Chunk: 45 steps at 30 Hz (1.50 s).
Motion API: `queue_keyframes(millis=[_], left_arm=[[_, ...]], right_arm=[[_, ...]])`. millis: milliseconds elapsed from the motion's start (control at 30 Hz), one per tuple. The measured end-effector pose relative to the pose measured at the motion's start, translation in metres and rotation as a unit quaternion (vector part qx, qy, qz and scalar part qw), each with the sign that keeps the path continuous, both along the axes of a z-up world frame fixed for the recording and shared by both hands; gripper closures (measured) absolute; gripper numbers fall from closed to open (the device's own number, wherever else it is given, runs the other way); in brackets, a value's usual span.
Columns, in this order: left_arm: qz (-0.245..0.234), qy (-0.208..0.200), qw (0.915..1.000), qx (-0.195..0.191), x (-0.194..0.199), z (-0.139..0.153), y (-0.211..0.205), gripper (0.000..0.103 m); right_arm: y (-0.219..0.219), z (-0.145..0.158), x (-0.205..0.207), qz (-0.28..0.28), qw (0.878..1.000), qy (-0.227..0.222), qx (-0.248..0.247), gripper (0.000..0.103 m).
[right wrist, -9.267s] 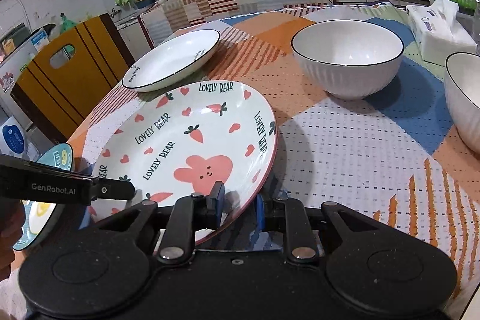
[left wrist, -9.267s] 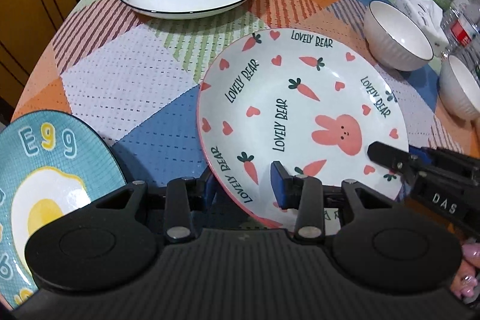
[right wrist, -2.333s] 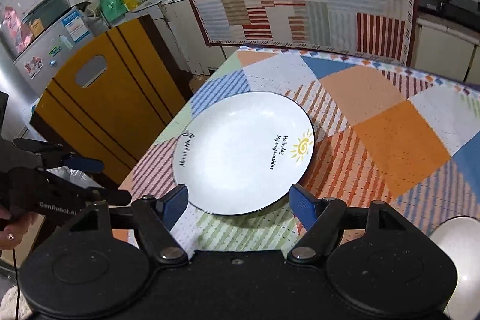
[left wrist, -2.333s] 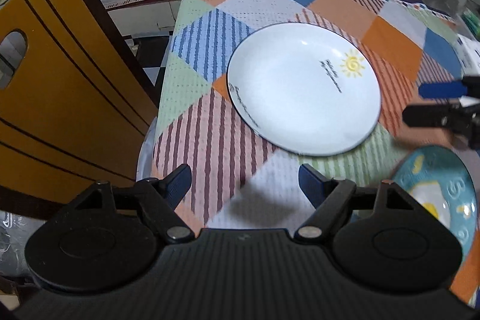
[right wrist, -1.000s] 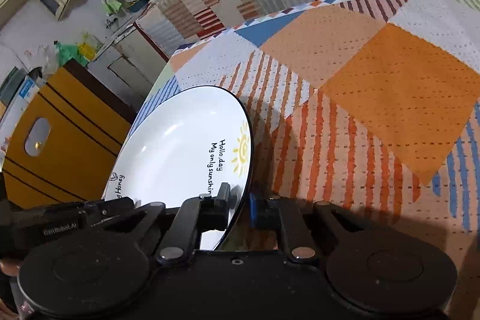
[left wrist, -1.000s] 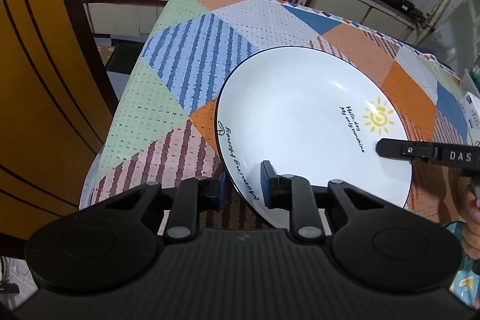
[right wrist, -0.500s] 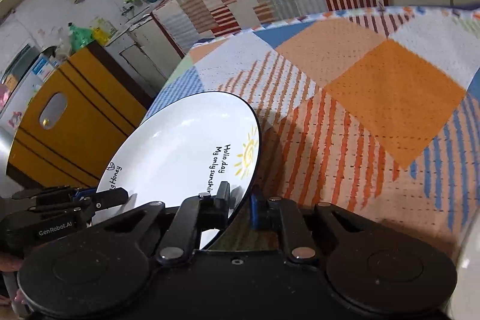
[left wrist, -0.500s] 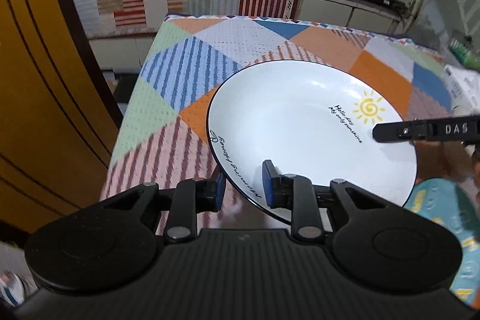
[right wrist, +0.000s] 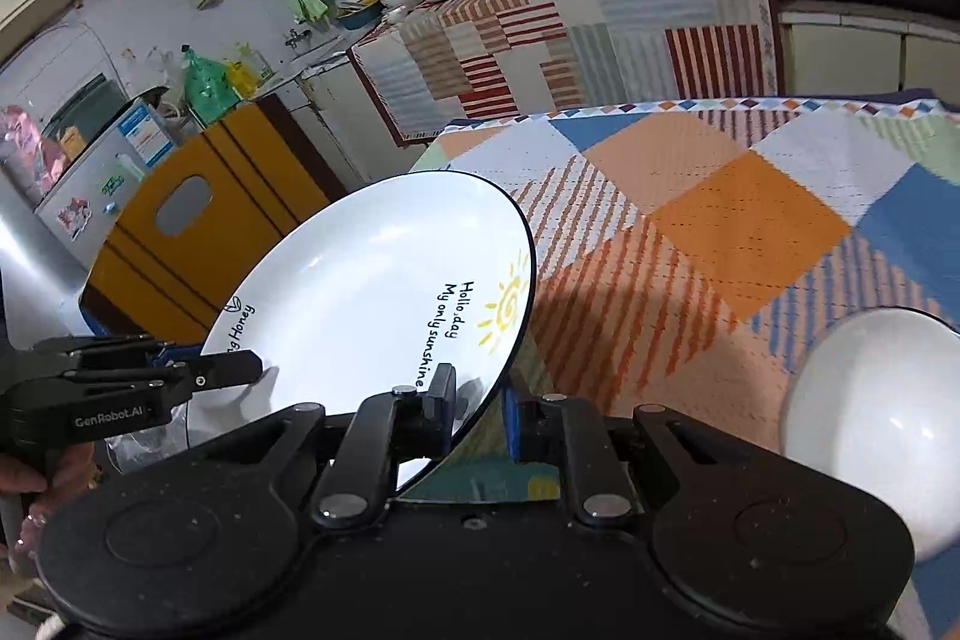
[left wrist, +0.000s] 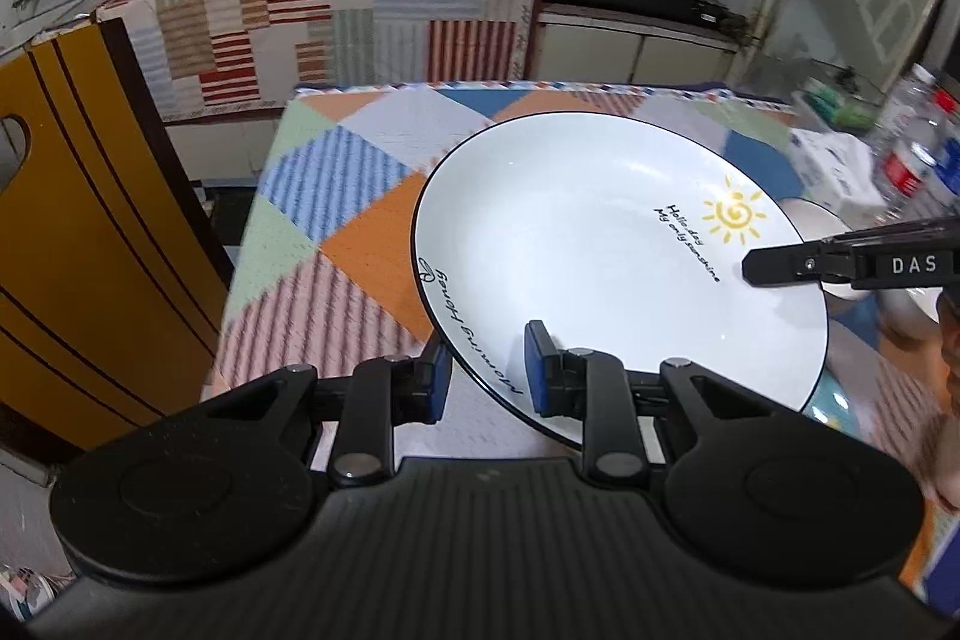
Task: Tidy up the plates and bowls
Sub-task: 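Carry the white sun plate with both tools and lower it onto the egg plate, then open both grippers and withdraw from the plate stack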
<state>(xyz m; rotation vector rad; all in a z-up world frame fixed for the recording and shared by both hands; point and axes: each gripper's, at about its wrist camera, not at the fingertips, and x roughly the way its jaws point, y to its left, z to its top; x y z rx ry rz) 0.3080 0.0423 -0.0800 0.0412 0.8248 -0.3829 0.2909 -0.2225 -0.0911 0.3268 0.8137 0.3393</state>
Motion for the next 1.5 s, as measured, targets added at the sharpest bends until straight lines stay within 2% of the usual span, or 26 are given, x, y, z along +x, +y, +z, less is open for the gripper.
queue_keyframes(millis=[133,233,367,500,733,900,1100,1333,1400,1500], left_arm=[[-0.029,-0.002,0.9996,-0.001,-0.026,0.002,-0.009,0.080],[-0.041,0.023,0.9989,-0.007,-0.039,-0.002,-0.015,0.080],[-0.051,0.034,0.9981,-0.004,-0.060,-0.008,-0.027,0.079],[-0.046,0.067,0.9965,-0.015,-0.067,-0.018,-0.032,0.080],[-0.031,0.103,0.9933,-0.042,-0.071,-0.039,-0.036,0.080],[-0.029,0.134,0.9887,-0.061,-0.069,-0.050,-0.036,0.080],[-0.014,0.153,0.9872,-0.042,-0.068,-0.061,-0.042,0.079],[-0.011,0.177,0.9836,-0.036,-0.064,-0.061,-0.048,0.080],[-0.011,0.181,0.9831,-0.026,-0.063,-0.062,-0.051,0.079],[-0.009,0.188,0.9819,-0.026,-0.064,-0.064,-0.053,0.079]], right_arm=[[-0.008,0.005,-0.032,-0.009,1.000,0.002,-0.002,0.083],[-0.014,0.003,-0.055,-0.017,1.000,0.008,-0.003,0.083],[-0.018,-0.004,-0.082,-0.040,0.999,0.014,-0.006,0.083],[-0.029,-0.018,-0.100,-0.059,0.998,0.026,0.021,0.083],[-0.037,-0.031,-0.108,-0.071,0.997,0.040,0.017,0.083],[-0.036,-0.031,-0.107,-0.067,0.997,0.045,-0.001,0.083],[-0.026,-0.039,-0.109,-0.052,0.996,0.061,-0.050,0.083],[-0.022,-0.039,-0.111,-0.058,0.993,0.078,-0.070,0.082],[-0.015,-0.036,-0.110,-0.062,0.989,0.095,-0.095,0.080],[0.001,-0.032,-0.111,-0.054,0.982,0.095,-0.152,0.077]])
